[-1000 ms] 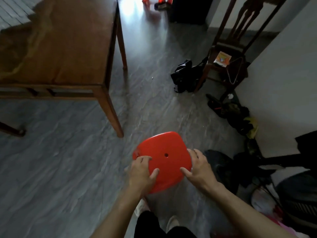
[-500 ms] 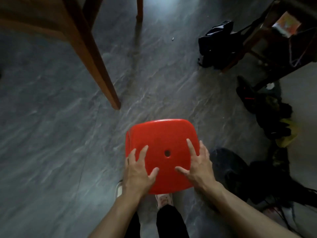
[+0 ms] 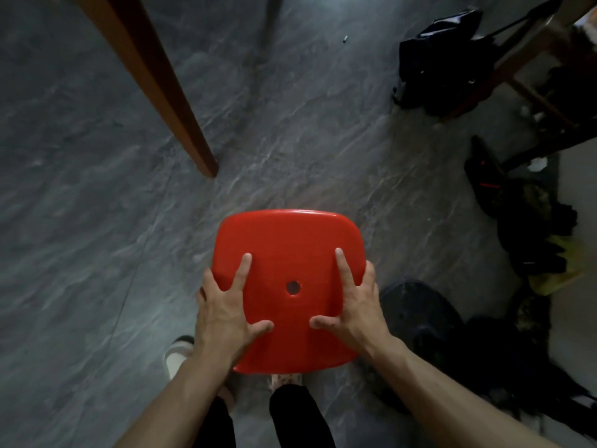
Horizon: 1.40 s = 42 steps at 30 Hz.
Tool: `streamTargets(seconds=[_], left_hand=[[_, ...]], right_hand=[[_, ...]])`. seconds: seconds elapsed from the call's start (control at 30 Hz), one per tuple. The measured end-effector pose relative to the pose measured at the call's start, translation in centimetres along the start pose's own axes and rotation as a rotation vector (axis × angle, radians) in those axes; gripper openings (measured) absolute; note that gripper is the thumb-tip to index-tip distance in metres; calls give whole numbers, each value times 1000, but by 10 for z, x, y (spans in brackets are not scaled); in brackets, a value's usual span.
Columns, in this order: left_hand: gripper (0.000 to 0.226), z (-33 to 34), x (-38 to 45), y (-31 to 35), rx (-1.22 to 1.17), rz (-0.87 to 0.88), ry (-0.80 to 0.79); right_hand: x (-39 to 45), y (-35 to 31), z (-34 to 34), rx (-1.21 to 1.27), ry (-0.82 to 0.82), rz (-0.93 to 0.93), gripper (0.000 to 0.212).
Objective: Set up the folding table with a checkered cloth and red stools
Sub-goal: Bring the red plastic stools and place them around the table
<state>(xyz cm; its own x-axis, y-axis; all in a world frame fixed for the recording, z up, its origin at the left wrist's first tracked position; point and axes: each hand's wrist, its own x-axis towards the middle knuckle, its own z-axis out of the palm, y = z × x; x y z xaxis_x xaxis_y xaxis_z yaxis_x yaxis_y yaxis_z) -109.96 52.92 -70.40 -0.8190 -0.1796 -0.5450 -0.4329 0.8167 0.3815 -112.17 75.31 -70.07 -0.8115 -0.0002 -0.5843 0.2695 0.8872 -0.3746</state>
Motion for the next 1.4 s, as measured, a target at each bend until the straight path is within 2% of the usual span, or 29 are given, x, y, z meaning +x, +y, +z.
streamTargets(seconds=[0.23,0.43,0.73,1.0,1.4], left_hand=[[127,-6,3,-3,-76,-31,26],[125,-59,-31,-31,-129,-114,74],[124,-208,-138,-99,-351,-338,255],[126,-350,-263,-175,-539,-413,421],[130,-469,-390,-330,-547,-590,725]], right_hand=[[2,-12,-5,15,5,2,140],[-13,-78,-24,-69,-31,-93,142],[-91,-277,-69,-279,-137,-364,141],[-227,-469,-98,-472,-147,-571,141],[-360,-682,-27,-574,-157,-941,144]])
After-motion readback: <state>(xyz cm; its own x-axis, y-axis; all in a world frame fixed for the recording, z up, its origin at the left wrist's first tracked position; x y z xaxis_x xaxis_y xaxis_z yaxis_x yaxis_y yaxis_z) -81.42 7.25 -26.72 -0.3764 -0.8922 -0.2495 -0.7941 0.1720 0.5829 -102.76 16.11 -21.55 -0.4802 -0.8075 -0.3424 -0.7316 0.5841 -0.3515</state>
